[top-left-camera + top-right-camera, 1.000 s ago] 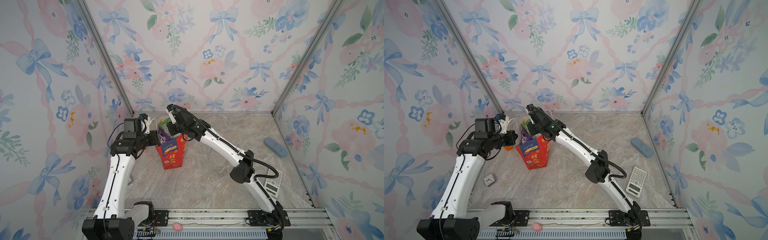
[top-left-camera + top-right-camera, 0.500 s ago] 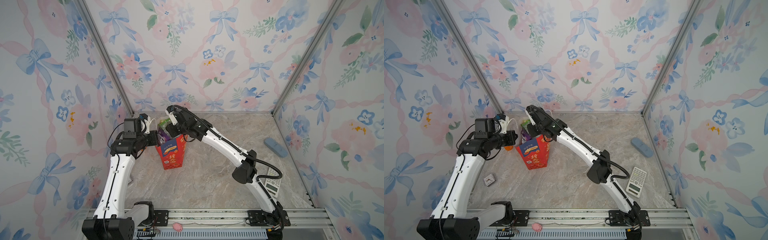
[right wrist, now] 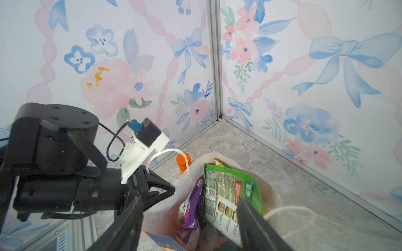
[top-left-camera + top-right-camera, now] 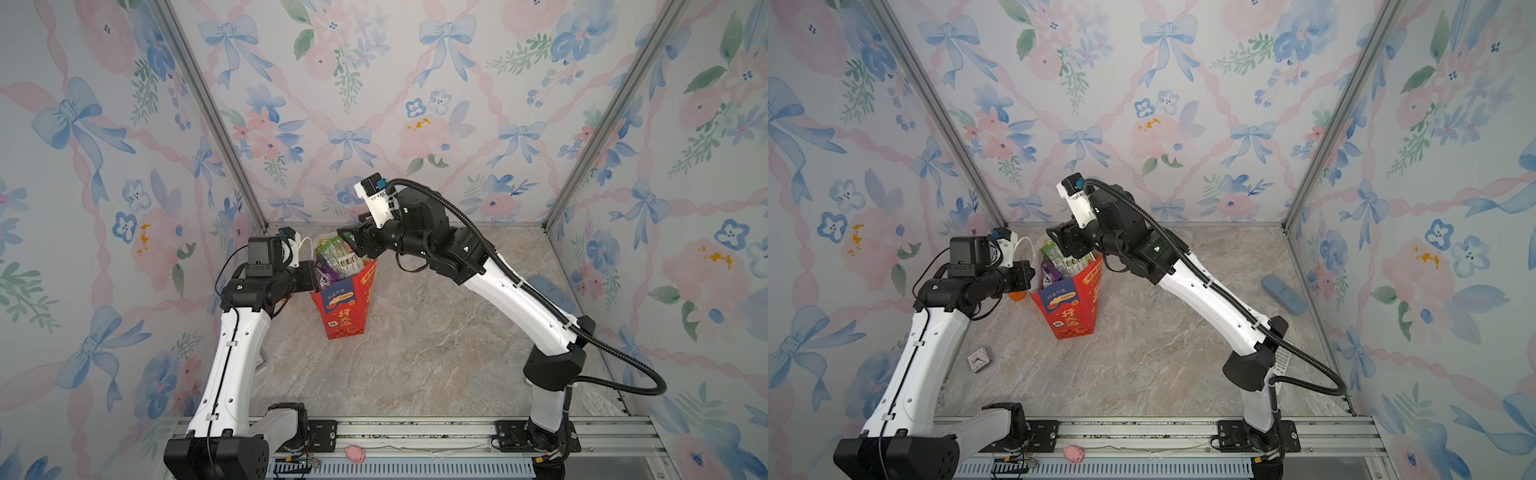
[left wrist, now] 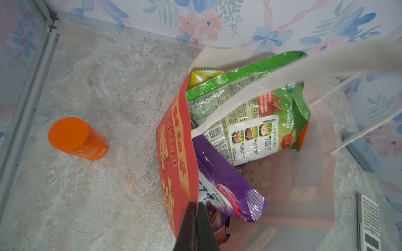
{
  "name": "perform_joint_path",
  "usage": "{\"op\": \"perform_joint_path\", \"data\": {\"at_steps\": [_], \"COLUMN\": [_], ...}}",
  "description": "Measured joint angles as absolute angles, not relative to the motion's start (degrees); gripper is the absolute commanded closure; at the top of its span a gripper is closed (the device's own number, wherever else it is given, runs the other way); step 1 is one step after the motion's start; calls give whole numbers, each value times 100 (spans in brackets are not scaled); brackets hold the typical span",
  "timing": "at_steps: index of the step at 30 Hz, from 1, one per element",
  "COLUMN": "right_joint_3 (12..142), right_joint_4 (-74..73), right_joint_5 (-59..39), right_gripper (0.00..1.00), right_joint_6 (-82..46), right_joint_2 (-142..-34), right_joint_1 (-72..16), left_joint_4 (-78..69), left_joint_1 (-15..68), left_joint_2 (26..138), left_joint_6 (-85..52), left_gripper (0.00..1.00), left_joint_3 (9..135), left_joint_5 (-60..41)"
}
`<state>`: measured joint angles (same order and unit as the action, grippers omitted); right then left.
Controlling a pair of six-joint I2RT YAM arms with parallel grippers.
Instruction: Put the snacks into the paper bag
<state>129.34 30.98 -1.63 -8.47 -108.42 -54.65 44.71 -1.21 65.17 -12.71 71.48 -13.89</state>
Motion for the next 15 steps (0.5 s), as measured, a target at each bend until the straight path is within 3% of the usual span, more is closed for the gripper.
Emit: {"op": "perform_joint_path", "data": {"at_steps": [3, 8, 15], "right_joint_3": [12265, 12110, 13679], "right_joint_4": [2971, 3046, 3642], "right_joint_5": [78, 458, 521], "right_gripper": [30, 54, 56], "right_joint_6": [-727, -611, -611], "right_joint_2": [-10556, -10632, -11708], "right_joint_1": [-5402, -5275, -5172], "left_joint_4": [4471, 4471, 4471], "left_joint_1": [-121, -121, -121], "left_joint_2": [6517, 6519, 6519], "left_joint_6": [-1271, -1278, -1317], "left_gripper": [97, 97, 98], "left_joint_3": [7146, 7148, 7146], "left_joint_5": [-1374, -1341, -1330]}}
